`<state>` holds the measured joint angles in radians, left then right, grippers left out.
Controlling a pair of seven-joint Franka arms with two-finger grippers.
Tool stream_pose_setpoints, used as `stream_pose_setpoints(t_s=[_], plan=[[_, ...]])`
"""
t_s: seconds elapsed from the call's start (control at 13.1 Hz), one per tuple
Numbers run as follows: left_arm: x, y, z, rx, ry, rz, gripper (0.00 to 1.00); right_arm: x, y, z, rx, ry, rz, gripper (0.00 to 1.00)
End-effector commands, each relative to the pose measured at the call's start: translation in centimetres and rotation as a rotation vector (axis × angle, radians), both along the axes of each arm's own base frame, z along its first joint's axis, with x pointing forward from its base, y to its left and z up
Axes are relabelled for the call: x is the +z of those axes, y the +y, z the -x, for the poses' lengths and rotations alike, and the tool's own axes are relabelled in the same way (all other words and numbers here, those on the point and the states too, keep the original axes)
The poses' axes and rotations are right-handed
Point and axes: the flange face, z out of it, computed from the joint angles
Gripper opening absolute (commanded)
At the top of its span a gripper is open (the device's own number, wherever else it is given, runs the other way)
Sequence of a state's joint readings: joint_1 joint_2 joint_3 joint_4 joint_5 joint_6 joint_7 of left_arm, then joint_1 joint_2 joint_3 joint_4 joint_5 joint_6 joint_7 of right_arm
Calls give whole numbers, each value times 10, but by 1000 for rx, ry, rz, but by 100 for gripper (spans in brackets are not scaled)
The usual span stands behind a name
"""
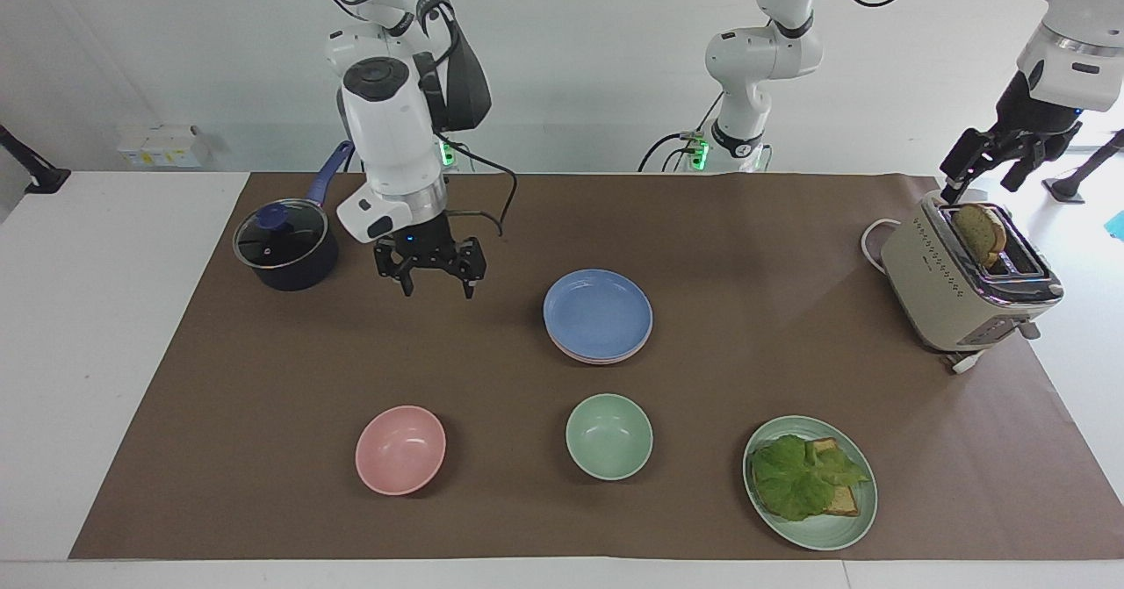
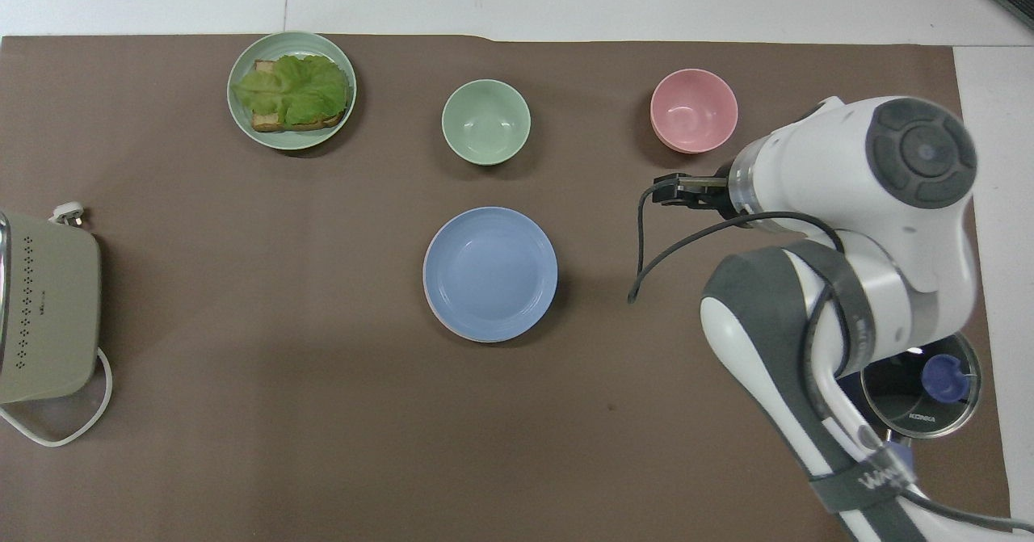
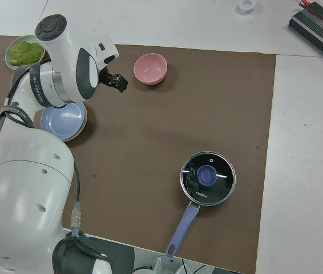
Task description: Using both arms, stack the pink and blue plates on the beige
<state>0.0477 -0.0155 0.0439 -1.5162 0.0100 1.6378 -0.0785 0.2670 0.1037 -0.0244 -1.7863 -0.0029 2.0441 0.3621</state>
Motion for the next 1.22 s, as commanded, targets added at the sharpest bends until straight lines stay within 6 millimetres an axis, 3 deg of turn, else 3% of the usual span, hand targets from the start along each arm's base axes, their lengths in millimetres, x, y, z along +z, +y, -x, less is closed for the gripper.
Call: stream_pose_setpoints(t_s=[0.0, 0.15, 0.46, 0.76, 0.84, 0.91, 1.14], plan=[[0, -1, 3, 4, 8, -2, 100, 40, -43, 10, 10, 16, 18, 100], [0, -1, 3, 4, 8, -2, 100, 67, -83, 22, -17, 15, 20, 100], [0, -1, 3, 4, 8, -2, 100, 118, -125, 38, 20, 46, 37, 100], [0, -1, 3, 4, 8, -2, 100, 161, -140, 61, 37, 118, 56, 100], [0, -1, 3, 4, 8, -2, 100, 161, -140, 70, 44, 115, 52, 100], [0, -1, 3, 4, 8, -2, 100, 148, -141, 77, 47, 145, 47, 100], [0, -1, 3, 4, 8, -2, 100, 163, -147, 79, 59, 144, 59, 100]])
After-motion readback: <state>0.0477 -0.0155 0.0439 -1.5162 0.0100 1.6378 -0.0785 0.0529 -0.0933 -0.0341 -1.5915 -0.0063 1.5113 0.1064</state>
